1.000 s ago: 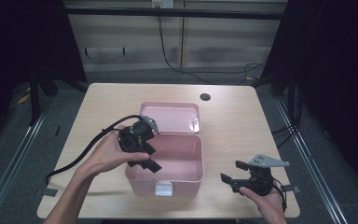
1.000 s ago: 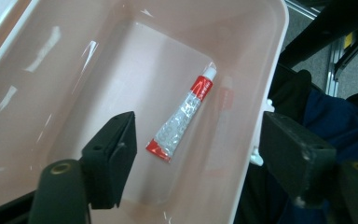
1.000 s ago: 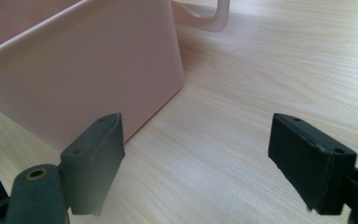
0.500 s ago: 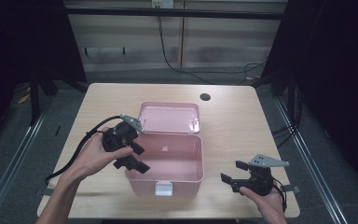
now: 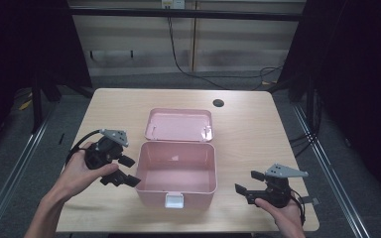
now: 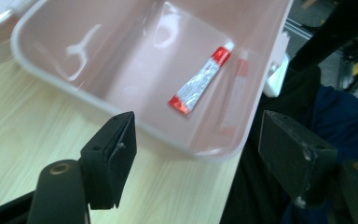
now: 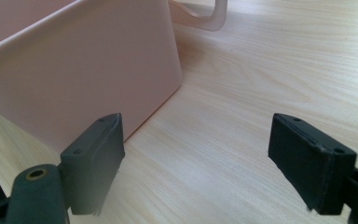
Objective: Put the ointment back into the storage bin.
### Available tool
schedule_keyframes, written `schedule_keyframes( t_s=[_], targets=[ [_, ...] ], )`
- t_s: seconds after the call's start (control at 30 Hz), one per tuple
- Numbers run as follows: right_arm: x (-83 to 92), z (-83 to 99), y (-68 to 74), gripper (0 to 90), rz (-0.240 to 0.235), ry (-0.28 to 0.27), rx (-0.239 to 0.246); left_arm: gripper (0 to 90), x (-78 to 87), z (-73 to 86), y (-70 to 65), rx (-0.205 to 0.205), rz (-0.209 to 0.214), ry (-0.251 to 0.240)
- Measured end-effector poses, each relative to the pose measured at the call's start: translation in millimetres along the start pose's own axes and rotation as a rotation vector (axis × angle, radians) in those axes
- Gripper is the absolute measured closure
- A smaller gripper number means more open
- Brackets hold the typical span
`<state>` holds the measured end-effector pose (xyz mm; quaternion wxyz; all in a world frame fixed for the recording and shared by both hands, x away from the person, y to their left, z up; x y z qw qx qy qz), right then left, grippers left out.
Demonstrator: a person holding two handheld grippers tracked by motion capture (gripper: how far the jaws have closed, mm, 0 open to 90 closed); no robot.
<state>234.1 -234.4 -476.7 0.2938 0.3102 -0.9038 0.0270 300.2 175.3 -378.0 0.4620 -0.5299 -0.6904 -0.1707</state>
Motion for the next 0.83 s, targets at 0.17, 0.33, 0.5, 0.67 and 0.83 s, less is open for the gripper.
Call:
schedule_keyframes(
  t_s=[0.17,0.33,0.5,0.67,0.83],
  targets=[
    [-0.2,0.2,-0.5,17.9,0.004,0.002,-0.002,27.6,0.1,19.5,1.9,0.031,0.019,-0.014],
    [0.0,0.5,-0.8,18.0,0.007,0.002,-0.004,27.6,-8.0,39.6,10.5,0.065,-0.005,0.010],
    [-0.4,0.6,-0.9,18.4,0.009,0.002,-0.004,27.6,-10.6,53.8,16.8,0.082,-0.008,-0.007],
    [-2.6,2.6,-2.0,18.5,0.025,0.009,-0.016,27.6,-17.8,64.4,21.4,0.108,-0.041,-0.061],
    [-7.2,6.5,-3.4,20.9,0.053,0.038,-0.019,27.1,-23.4,78.5,25.6,0.127,-0.057,-0.085]
  ],
)
Point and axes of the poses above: each handheld gripper's, and its own axes: x roughly backward along the jaws, z roughly out of its underside, y roughly to its left, the point moved 4 cm from there along -x, roughly forward along the jaws, and after that the axes turned 5 degrees about x, right-handed, at the moved point
